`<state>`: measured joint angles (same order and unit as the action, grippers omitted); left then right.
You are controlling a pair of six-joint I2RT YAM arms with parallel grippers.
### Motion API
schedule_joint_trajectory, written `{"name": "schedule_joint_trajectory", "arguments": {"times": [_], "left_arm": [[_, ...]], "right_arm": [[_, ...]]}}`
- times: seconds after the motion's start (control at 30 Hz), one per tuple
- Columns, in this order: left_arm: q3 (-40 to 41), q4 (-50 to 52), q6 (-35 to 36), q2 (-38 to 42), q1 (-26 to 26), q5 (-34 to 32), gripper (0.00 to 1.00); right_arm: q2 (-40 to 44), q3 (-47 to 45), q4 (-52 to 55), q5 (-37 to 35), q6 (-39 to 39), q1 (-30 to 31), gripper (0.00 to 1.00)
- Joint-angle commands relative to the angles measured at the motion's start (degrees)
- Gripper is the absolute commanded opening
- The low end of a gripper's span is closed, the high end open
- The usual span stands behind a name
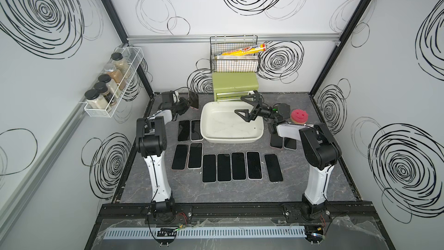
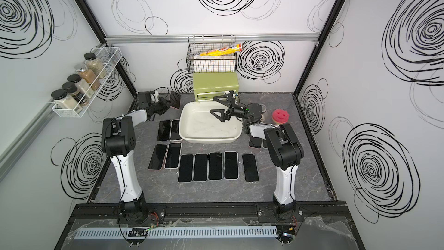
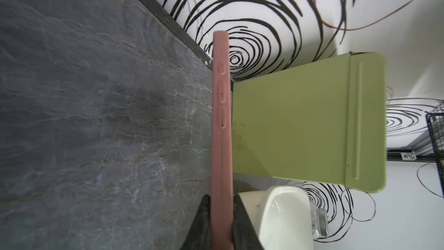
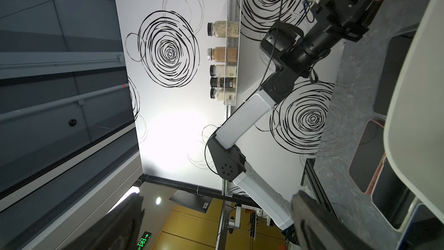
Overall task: Take the phone out of the storage box
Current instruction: Place the phone at the center of the board.
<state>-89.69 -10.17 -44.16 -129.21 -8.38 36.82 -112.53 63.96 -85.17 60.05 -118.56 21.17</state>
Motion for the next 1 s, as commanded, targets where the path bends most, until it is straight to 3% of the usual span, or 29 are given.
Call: {"name": "schedule_joint_trajectory", "arguments": {"times": [0.0,0.43,0.67,0.73,0.83,0.97], "left_arm": [[-4.07,-2.18,2.78,-2.46,0.68,0.22,0.00],[-3.27,-1.10,5.43,-7.37,2.24,4.21,0.00],[0.65,0.59,7.24,-6.19,1.82,4.80,0.02],[1.42,0.77,7.24,-6.19,1.30,4.56,0.15],[1.90,1.02,7.16,-5.89,0.59,4.01,0.42],[1.33,2.01,7.07,-4.87,-0.09,2.40,0.60]], "right_arm": [[2.22,-0.32,-1.04,-0.02,1.79,-0.25,1.00],[1.44,-0.42,0.26,-0.64,3.16,-0.34,1.00],[1.05,-0.07,0.42,-0.86,3.12,-0.34,1.00],[0.97,0.17,0.44,-0.98,3.22,-0.29,1.00],[1.05,0.20,0.70,-1.24,3.41,-0.25,1.00],[1.61,0.20,1.67,-1.24,4.06,-0.14,1.00]]}}
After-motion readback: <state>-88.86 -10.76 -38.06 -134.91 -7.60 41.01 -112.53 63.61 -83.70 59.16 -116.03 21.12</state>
